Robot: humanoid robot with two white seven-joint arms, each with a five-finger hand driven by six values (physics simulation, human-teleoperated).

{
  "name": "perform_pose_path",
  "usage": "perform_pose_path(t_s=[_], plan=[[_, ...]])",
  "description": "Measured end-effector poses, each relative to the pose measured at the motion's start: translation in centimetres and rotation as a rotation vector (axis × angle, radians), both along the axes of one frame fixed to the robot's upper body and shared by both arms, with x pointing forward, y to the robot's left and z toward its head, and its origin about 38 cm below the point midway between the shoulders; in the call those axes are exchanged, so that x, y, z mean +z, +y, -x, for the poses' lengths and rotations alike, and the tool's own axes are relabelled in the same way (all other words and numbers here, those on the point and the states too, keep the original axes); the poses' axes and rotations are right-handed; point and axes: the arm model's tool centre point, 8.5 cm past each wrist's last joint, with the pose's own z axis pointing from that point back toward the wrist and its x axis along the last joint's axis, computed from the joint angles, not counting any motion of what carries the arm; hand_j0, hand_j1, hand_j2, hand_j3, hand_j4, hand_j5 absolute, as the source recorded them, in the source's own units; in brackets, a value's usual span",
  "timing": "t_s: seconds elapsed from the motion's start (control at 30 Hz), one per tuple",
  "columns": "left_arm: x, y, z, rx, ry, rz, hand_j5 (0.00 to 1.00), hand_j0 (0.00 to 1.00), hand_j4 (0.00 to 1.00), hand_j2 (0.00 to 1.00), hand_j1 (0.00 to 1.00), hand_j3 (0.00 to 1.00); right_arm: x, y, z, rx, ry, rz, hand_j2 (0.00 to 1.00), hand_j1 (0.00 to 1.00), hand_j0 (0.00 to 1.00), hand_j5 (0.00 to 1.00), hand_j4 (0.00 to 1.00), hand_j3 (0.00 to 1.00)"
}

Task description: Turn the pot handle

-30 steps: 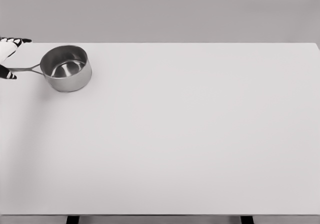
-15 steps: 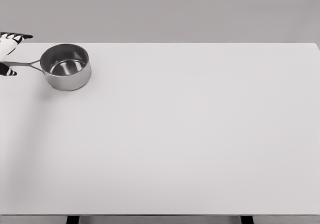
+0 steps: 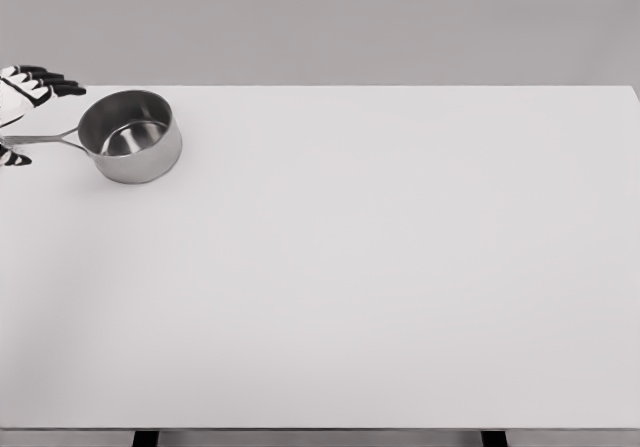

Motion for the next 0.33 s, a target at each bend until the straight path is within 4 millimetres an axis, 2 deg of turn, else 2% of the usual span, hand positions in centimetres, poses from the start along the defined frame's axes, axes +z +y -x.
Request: perform_pose_path(t_s=[0.07, 0.13, 0.17, 0.27, 0.33], plan=[[1.8, -3.4, 1.9, -0.134, -0.017, -0.029, 1.00, 1.00, 1.00, 1.00, 1.00, 1.00, 0.0, 0.0, 0.0, 0.000, 0.000, 0.000, 1.00, 1.00, 1.00, 1.00, 1.00, 1.00], [1.3, -6.6, 3.7, -0.245, 0.009, -0.037, 1.00, 1.00, 1.00, 1.00, 1.00, 1.00, 0.0, 0.0, 0.0, 0.000, 0.000, 0.000, 1.00, 1.00, 1.00, 1.00, 1.00, 1.00], [0.2, -7.6, 4.5, -0.282, 0.041, -0.036, 1.00, 1.00, 1.00, 1.00, 1.00, 1.00, 0.0, 0.0, 0.1, 0.000, 0.001, 0.000, 1.00, 1.00, 1.00, 1.00, 1.00, 1.00], [-4.7, -9.5, 7.1, -0.349, 0.196, -0.042, 1.00, 1.00, 1.00, 1.00, 1.00, 1.00, 0.0, 0.0, 0.1, 0.000, 0.001, 0.000, 1.00, 1.00, 1.00, 1.00, 1.00, 1.00], [-6.6, -10.4, 8.1, -0.378, 0.256, -0.051, 1.00, 1.00, 1.00, 1.00, 1.00, 1.00, 0.0, 0.0, 0.0, 0.000, 0.000, 0.000, 1.00, 1.00, 1.00, 1.00, 1.00, 1.00]])
